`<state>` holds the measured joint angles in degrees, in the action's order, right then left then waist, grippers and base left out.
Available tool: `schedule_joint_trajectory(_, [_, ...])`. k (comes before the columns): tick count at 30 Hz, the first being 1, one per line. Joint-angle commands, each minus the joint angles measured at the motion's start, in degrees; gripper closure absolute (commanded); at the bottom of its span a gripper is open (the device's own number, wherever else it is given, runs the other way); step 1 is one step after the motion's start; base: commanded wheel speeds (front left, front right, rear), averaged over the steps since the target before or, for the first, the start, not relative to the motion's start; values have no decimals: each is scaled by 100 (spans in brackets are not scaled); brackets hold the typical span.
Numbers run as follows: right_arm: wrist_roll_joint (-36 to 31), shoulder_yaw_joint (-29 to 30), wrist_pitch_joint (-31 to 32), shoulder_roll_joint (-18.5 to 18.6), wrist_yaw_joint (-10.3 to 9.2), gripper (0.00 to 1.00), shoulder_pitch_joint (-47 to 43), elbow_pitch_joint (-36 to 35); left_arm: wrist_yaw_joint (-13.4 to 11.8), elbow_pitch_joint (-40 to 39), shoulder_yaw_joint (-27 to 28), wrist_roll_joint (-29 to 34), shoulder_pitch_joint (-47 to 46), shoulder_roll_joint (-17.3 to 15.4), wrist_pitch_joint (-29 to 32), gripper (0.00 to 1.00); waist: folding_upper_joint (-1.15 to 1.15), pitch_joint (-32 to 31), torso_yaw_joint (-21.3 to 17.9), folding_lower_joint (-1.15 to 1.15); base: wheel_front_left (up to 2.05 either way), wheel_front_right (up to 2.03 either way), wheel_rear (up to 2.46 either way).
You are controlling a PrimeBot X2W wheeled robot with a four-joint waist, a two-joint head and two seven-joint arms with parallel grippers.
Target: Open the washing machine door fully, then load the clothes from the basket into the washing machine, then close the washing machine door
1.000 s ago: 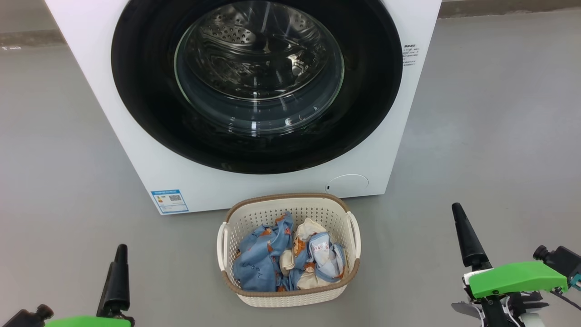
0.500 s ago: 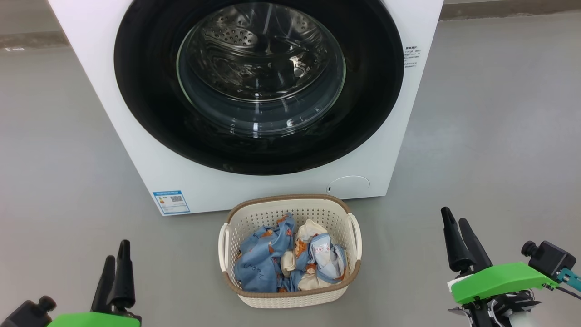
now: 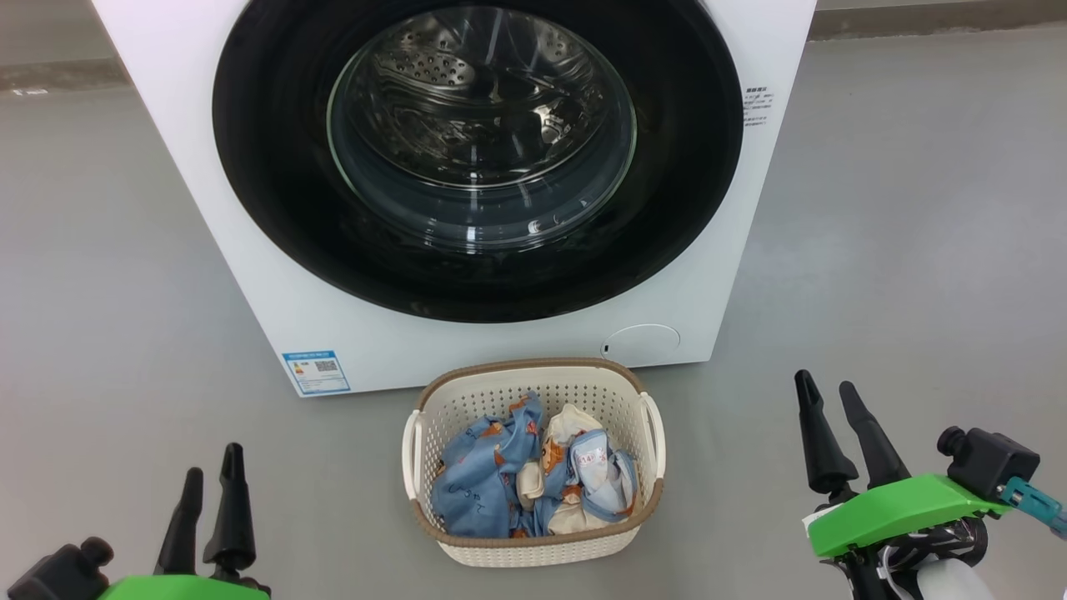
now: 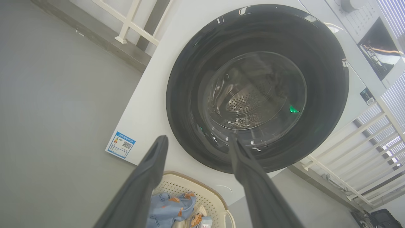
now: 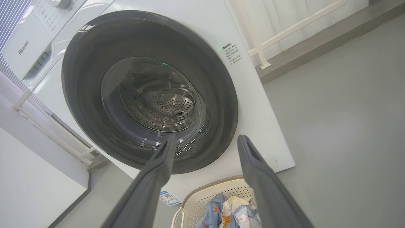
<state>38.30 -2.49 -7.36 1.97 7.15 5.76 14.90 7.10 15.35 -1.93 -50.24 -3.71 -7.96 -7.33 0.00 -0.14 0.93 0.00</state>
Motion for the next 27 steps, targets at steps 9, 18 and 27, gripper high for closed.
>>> schedule_joint_trajectory(9, [-890,-217,-232,65,26,0,360,-68,27,-53,41,621,-308,-191,-222,0,0,-24,6,0,0,0,0])
schedule_joint_trajectory(18, [-1502,-284,-383,72,28,0,420,25,31,-35,-19,1106,-339,-251,-376,0,0,-46,23,0,0,0,0])
schedule_joint_trajectory(27, [-2116,-381,-552,80,31,0,513,96,34,45,-18,1650,-400,-331,-549,0,0,-43,57,0,0,0,0])
